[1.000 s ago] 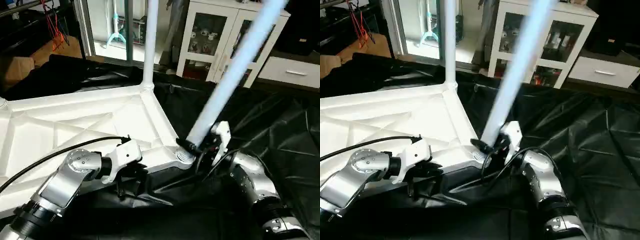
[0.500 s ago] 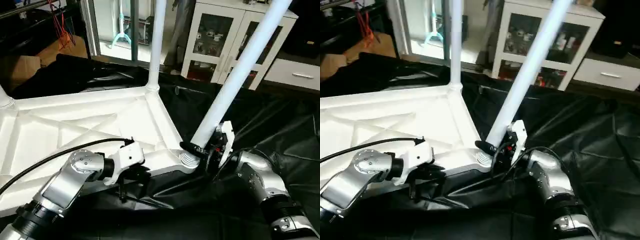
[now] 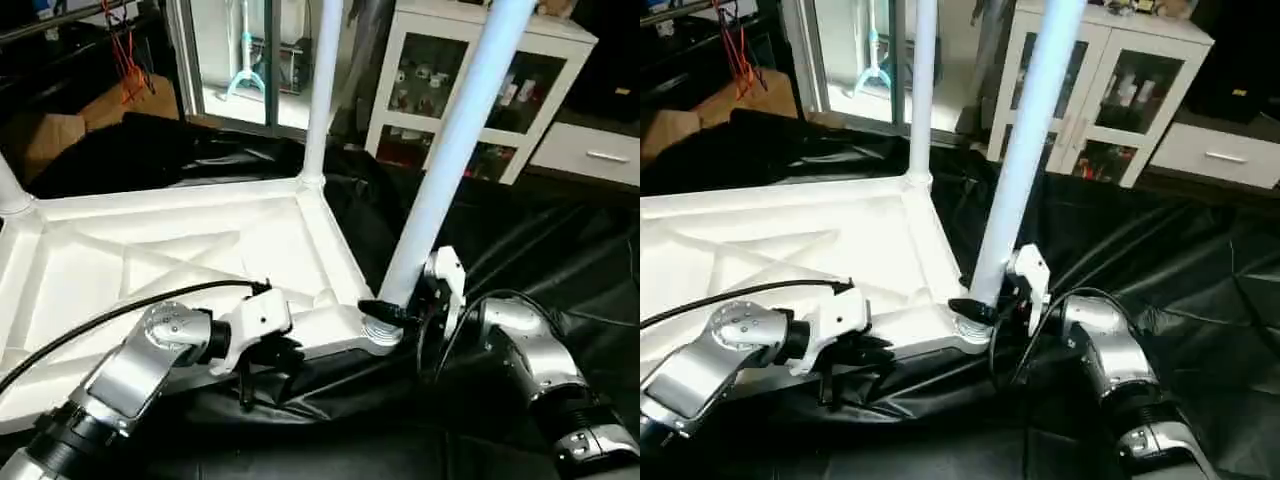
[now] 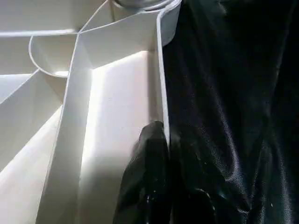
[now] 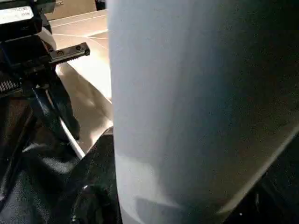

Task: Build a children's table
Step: Insert table leg to table base

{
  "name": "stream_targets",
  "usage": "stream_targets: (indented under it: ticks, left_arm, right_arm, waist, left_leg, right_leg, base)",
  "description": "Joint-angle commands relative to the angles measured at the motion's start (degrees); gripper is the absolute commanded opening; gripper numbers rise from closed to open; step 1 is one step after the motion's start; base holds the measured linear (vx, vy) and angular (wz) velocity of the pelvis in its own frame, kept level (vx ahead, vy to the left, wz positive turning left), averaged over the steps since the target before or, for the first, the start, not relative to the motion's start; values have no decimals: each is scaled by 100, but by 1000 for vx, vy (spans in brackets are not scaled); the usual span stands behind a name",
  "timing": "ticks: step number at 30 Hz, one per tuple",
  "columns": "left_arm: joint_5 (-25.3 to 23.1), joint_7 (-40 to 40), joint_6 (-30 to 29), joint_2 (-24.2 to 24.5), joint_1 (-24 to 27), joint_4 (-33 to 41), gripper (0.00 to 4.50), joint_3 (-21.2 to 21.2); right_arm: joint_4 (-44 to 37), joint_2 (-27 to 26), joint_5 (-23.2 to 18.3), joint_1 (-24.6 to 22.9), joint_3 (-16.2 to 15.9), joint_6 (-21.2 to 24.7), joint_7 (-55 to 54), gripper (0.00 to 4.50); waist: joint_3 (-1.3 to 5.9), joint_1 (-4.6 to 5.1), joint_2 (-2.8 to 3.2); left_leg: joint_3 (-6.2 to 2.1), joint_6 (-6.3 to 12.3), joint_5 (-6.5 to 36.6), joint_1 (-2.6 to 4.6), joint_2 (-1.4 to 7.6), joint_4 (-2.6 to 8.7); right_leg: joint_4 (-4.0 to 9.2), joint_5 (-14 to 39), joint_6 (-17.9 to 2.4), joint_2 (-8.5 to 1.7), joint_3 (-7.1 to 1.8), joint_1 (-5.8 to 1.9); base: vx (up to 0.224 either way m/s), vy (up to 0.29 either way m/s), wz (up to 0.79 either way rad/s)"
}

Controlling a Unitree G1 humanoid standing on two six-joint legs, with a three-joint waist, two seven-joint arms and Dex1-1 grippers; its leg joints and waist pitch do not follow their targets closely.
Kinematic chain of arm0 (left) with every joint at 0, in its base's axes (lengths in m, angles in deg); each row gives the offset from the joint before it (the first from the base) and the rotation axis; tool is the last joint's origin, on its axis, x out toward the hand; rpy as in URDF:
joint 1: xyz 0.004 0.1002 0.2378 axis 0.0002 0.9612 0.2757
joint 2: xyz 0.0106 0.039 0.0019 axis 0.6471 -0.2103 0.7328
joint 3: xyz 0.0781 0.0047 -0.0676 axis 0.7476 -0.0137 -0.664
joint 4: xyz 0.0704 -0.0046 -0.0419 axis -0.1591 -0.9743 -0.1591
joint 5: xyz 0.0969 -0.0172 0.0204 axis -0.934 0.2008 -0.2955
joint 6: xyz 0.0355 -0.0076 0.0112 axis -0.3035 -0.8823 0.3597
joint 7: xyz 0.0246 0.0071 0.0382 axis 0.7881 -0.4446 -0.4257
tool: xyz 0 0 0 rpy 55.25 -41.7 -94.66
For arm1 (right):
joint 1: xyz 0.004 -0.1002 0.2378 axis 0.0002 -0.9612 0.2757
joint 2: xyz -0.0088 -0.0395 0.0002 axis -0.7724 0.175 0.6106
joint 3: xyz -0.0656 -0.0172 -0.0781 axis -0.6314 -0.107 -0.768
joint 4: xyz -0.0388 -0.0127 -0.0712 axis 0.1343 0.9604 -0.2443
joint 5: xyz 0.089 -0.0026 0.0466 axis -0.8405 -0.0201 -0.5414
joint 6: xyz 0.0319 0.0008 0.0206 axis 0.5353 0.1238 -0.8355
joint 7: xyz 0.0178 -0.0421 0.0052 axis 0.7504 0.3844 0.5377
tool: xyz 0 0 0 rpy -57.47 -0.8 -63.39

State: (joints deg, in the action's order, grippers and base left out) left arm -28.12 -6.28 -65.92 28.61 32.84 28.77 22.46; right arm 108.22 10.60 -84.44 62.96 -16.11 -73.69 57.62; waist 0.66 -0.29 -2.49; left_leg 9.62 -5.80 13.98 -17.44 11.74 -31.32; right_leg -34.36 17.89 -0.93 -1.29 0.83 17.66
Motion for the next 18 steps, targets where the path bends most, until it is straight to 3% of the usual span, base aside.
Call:
stream_targets:
  ticks: [1, 7, 12, 18]
  left_arm:
    - [-183, 224, -76, 212, 60, -219, 0, 148]
    - [-186, 192, -32, 199, 39, -259, 0, 155]
    - [-193, 165, -23, 192, 36, -259, 0, 148]
    - [-185, 168, -19, 200, 38, -256, 0, 146]
  right_arm:
    - [1246, 334, 1346, -905, -862, 107, -103, 190]
    - [1506, 180, 1298, -1021, -674, -553, -340, 190]
    - [1626, 85, 1225, -1111, -566, -866, -545, 192]
    - [1765, 9, 1177, -1134, -541, -1074, -591, 192]
  waist:
    - [-172, 44, 168]
    - [-173, 44, 179]
    - [-196, 56, 180]
    - [-205, 93, 182]
  left_leg:
    - [-90, -5, 1305, -78, 260, 437]
    - [-77, 9, 1264, -80, 256, 431]
    - [-98, -27, 1660, -76, 269, 471]
    - [-120, -8, 1916, -77, 276, 493]
  right_leg:
    - [496, 12, -867, -525, -271, 125]
    - [490, -208, -910, -523, -268, 128]
    - [538, 452, -859, -533, -279, 169]
    - [572, 864, -802, -539, -296, 212]
  base:
    - [0, 0, 0]
    - [0, 0, 0]
    - [0, 0, 0]
    - [0, 0, 0]
